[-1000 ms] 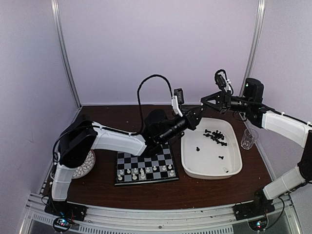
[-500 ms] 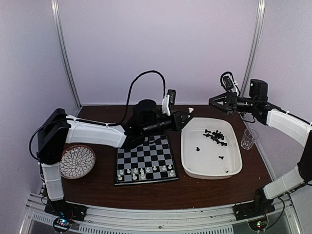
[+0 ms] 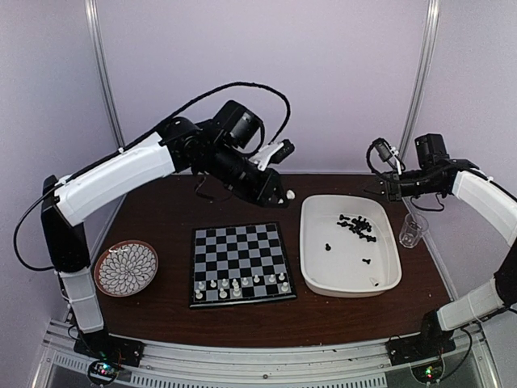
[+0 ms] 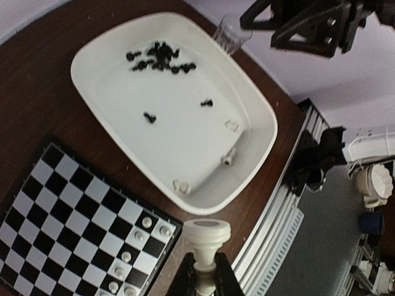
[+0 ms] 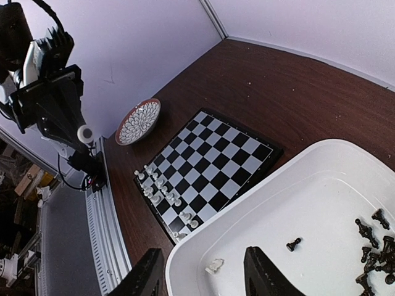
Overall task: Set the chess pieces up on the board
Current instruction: Place the bishop on f1.
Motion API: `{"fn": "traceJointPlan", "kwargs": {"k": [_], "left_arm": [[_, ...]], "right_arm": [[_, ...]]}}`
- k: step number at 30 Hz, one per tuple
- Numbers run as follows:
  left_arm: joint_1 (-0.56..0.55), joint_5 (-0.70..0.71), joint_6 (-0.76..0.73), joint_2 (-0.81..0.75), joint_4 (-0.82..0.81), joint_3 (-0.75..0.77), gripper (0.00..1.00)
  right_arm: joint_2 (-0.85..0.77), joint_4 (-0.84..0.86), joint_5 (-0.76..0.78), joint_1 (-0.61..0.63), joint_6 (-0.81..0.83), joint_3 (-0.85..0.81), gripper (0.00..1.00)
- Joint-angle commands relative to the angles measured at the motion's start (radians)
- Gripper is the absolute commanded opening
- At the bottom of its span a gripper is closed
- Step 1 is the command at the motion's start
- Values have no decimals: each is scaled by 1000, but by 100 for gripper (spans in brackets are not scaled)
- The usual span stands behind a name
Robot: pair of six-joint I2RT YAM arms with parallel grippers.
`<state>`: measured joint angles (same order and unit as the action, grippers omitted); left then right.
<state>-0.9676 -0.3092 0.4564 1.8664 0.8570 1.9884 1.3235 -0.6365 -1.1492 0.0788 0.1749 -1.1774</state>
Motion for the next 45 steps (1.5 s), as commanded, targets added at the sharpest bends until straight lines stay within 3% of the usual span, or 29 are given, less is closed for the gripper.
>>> {"fn": "traceJointPlan", "kwargs": {"k": [1,7,34,45], "left_arm": [[3,-77,-139,127,524,122,0],[-23,-20,-193,244,713,224,0],[-93,50,-201,477,771,153,0],[-94,59,-204,548,769,206,0]], "right_arm": [[-29,-118,35,1,158,-14,48],[-41,-131,40,14,194,15,48],[-43,-145,42,52,227,45,49],[-40,-150,42,55,235,51,49]]}}
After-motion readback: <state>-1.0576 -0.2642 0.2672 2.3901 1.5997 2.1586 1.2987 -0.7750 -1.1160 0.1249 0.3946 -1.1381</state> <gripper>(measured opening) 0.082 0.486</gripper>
